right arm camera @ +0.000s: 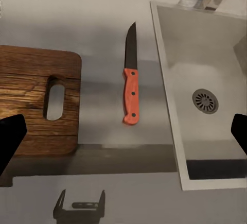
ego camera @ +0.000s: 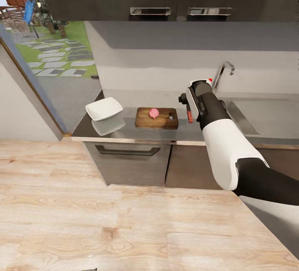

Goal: In the kitchen, take the Vidalia onion out of the sink, dice it on the chopping board with the paring knife, put the diced onion into the bowl on the countertop, then place both the paring knife and the chopping board into the sink.

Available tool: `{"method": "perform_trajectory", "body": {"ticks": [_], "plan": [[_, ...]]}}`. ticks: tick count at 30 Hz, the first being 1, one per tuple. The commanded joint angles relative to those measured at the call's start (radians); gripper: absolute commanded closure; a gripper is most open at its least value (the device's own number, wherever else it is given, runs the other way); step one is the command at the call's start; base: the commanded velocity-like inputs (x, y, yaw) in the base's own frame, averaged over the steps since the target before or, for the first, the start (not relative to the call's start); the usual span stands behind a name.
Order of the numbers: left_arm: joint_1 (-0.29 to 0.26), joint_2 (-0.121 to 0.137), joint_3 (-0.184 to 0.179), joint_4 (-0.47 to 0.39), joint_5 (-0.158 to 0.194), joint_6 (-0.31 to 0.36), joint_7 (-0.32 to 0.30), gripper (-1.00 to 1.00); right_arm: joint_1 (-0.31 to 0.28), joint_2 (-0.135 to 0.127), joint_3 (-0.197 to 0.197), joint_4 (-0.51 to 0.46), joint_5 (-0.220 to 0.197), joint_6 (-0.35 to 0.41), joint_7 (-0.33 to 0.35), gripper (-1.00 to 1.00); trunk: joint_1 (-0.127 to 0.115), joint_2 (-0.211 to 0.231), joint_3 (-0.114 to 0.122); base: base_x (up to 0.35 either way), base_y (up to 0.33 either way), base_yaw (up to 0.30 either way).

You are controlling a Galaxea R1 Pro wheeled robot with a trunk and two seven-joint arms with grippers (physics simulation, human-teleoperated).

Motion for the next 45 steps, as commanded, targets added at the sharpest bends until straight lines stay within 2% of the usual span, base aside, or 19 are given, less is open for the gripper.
{"method": "perform_trajectory", "body": {"ticks": [1,10,15,31,40,45], "plan": [[-0.001,0.001,-0.009,0.003,-0.001,-0.005,0.008,-1.00,-0.001,0.001,-0.005,0.000,0.009,0.004,0.004,-1.00,0.000,-0.001,0.000,0.000,0.000,0.000],[-0.001,0.019,-0.010,0.004,-0.001,-0.004,0.008,-1.00,-0.001,0.001,-0.005,0.001,0.009,0.003,0.004,-1.00,0.000,-0.001,0.014,0.000,0.000,0.000],[-0.001,0.000,-0.010,0.004,-0.002,-0.004,0.010,-1.00,-0.001,0.001,-0.005,0.005,0.009,0.003,0.004,-1.00,0.000,-0.001,0.022,0.000,0.000,0.000],[-0.001,-0.009,-0.009,0.004,-0.001,0.002,0.011,-1.00,-0.001,0.001,-0.005,0.014,0.009,0.003,0.004,-1.00,0.000,-0.001,0.048,0.000,0.000,0.000],[-0.001,-0.007,-0.009,0.003,0.000,0.085,0.010,-1.00,-0.001,0.001,-0.005,0.014,0.009,0.003,0.004,-1.00,0.000,-0.001,0.062,0.000,0.000,0.000],[-0.001,-0.008,-0.009,0.003,-0.001,0.100,0.009,-1.00,0.000,0.001,-0.005,0.015,0.011,0.003,0.004,-1.00,0.000,-0.001,0.070,0.000,0.000,0.000]]}}
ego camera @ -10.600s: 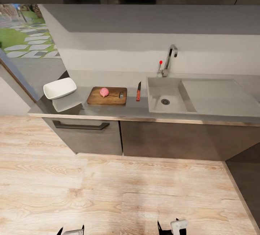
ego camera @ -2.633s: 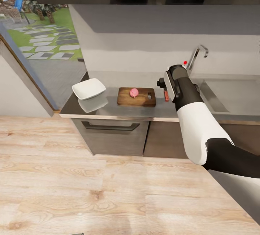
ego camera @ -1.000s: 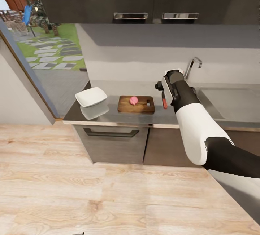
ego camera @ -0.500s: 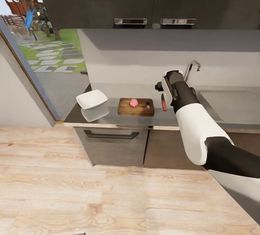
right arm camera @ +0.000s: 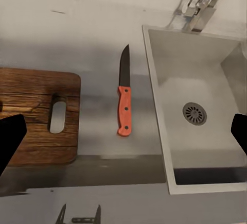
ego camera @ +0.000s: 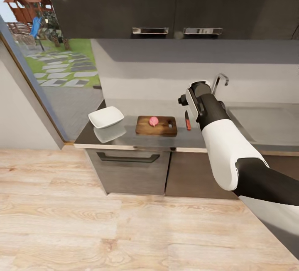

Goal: In the kitchen, take the Vidalia onion out of the sink, dice it on the chopping board with the paring knife, put the diced onion into the bowl on the countertop, then place both the paring knife and the chopping board into the sink.

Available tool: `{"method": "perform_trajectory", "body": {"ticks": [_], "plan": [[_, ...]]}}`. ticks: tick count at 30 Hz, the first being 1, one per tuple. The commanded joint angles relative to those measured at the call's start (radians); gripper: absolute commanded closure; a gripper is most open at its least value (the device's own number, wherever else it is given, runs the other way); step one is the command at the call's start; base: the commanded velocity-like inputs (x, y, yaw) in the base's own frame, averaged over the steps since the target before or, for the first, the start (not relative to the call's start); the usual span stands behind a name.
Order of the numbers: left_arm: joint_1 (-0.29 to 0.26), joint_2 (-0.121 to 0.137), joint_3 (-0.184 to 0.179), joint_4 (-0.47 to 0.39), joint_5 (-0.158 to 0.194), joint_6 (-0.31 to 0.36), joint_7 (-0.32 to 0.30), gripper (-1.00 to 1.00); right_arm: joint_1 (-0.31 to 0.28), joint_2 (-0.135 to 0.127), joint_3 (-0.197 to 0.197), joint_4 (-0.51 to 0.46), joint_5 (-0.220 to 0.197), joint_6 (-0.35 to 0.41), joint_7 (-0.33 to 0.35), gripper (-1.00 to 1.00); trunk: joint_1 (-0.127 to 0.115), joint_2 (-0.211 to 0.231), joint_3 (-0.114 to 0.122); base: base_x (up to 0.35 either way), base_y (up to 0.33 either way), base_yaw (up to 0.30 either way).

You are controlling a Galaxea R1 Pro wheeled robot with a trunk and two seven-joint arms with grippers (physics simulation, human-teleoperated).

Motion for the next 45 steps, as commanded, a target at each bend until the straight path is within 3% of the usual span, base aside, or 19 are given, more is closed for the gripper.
{"method": "perform_trajectory", "body": {"ticks": [1,10,23,45], "plan": [[-0.001,0.000,-0.009,0.003,0.002,-0.004,0.005,-1.00,-0.001,0.001,-0.005,0.000,0.010,0.004,0.004,-1.00,0.000,-0.001,0.000,0.000,0.000,0.000],[-0.001,-0.001,-0.009,0.003,0.002,0.001,0.006,-1.00,0.001,0.001,-0.007,0.025,0.010,-0.010,0.004,-1.00,0.000,-0.001,0.014,0.000,0.000,0.000],[-0.001,0.001,-0.009,0.003,0.003,0.001,0.005,-1.00,0.001,0.001,-0.009,0.186,0.010,-0.153,0.005,-1.00,0.050,-0.092,-0.006,0.000,0.000,0.000],[-0.001,0.003,-0.009,0.003,0.003,0.001,0.002,-1.00,0.001,0.001,-0.009,0.208,0.009,-0.239,0.011,-1.00,0.135,-0.246,-0.040,0.000,0.000,0.000]]}}
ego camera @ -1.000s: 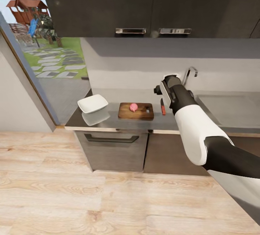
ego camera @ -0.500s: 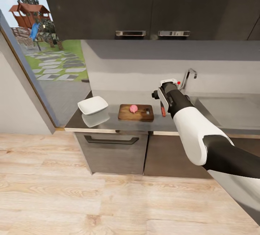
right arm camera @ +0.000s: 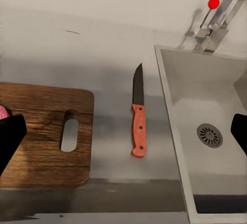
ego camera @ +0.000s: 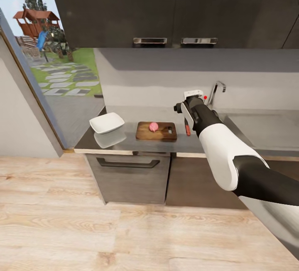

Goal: In the kitchen, take the Vidalia onion out of the sink, dice it on the chopping board with the paring knife, put the diced onion into the bowl on the countertop, then place both the paring knife and the chopping board into the sink.

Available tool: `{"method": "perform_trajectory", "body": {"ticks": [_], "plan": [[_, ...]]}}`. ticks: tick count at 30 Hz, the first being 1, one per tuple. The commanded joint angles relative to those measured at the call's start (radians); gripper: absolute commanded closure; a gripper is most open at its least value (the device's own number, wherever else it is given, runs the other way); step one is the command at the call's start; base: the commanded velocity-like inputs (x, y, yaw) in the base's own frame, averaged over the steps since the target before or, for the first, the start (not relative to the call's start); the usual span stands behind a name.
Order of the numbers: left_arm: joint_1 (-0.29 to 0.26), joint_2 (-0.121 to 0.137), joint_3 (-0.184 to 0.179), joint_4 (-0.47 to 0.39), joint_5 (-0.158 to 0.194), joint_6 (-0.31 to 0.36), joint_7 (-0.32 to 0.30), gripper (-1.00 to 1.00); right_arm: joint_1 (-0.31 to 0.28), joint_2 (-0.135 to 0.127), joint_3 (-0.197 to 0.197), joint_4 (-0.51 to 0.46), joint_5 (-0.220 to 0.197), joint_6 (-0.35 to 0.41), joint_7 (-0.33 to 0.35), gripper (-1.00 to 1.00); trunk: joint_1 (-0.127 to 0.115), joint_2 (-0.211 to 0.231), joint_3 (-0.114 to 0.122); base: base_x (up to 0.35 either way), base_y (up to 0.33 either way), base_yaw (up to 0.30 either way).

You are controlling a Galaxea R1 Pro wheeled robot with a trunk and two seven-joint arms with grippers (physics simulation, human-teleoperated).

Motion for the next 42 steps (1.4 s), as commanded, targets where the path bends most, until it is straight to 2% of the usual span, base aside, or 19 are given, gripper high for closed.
{"method": "perform_trajectory", "body": {"ticks": [1,11,18,26,36,42], "plan": [[-0.001,-0.001,-0.009,0.003,0.002,-0.005,0.005,-1.00,-0.001,0.001,-0.006,0.001,0.008,0.003,0.002,-1.00,0.004,-0.008,-0.003,0.000,0.000,0.000],[-0.001,-0.001,-0.009,0.003,0.002,-0.005,0.005,-1.00,0.001,0.001,-0.006,0.011,0.007,-0.004,0.005,-1.00,0.042,-0.078,-0.018,0.000,0.000,0.000],[-0.001,-0.001,-0.008,0.003,0.002,-0.005,0.005,-1.00,0.002,0.001,-0.006,0.058,0.007,-0.061,0.011,-1.00,0.069,-0.127,-0.029,0.000,0.000,0.000],[-0.001,-0.001,-0.008,0.003,0.002,-0.005,0.005,-1.00,0.002,-0.012,-0.006,0.084,0.005,-0.078,0.013,-1.00,0.100,-0.183,-0.042,0.000,0.000,0.000],[-0.001,-0.001,-0.009,0.003,0.002,-0.005,0.005,-1.00,0.002,-0.036,-0.006,0.090,-0.058,-0.080,0.014,-1.00,0.138,-0.253,-0.057,0.000,0.000,0.000],[-0.001,-0.001,-0.009,0.003,0.002,-0.005,0.005,-1.00,0.002,-0.046,-0.006,0.091,-0.071,-0.080,0.014,-1.00,0.161,-0.295,-0.066,0.000,0.000,0.000]]}}
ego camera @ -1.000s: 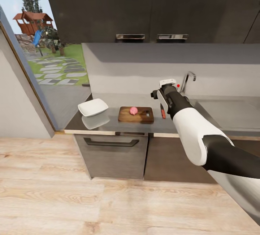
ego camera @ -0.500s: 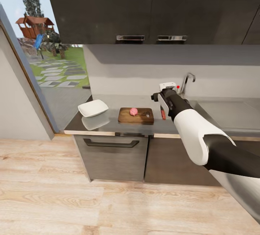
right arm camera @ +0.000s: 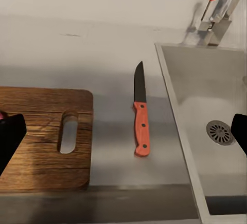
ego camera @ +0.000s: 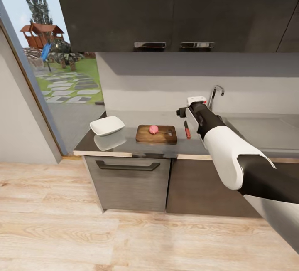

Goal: In the kitchen, take the Vidalia onion out of the sink, dice it on the chopping board with the paring knife, put the diced onion into the bowl on the countertop, then place both the paring knife and the chopping board into the sink.

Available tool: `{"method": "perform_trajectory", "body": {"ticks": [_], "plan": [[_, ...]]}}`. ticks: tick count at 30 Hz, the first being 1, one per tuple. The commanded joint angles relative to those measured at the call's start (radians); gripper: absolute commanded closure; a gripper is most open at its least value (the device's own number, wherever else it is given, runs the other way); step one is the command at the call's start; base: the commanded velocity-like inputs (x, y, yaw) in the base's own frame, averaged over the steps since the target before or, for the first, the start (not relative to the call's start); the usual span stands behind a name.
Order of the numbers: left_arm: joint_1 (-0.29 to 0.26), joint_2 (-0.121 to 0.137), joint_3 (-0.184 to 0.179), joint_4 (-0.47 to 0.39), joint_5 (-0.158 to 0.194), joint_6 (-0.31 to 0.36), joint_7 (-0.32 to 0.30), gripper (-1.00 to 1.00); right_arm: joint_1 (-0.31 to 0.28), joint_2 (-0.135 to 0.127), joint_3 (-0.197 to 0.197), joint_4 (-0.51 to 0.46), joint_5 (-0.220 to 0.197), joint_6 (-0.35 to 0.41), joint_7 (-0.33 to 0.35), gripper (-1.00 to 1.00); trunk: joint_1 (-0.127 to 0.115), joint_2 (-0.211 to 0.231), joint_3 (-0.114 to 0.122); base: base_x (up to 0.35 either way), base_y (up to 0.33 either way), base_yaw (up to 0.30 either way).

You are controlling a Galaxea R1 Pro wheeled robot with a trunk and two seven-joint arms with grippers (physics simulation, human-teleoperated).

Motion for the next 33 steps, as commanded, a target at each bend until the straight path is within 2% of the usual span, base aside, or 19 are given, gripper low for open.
{"method": "perform_trajectory", "body": {"ticks": [1,11,33], "plan": [[-0.001,-0.001,-0.009,0.003,0.002,-0.005,0.005,-1.00,-0.001,-0.002,-0.006,0.000,0.009,0.006,0.001,-1.00,0.004,-0.008,-0.003,0.000,0.000,0.000],[-0.001,-0.001,-0.009,0.003,0.002,-0.005,0.005,-1.00,-0.001,-0.010,-0.006,0.053,0.006,-0.050,0.002,-1.00,0.042,-0.078,-0.018,0.000,0.000,0.000],[-0.001,-0.001,-0.009,0.003,0.002,-0.005,0.005,-1.00,-0.001,-0.031,-0.006,0.059,0.005,-0.057,0.002,-1.00,0.127,-0.232,-0.052,0.000,0.000,0.000]]}}
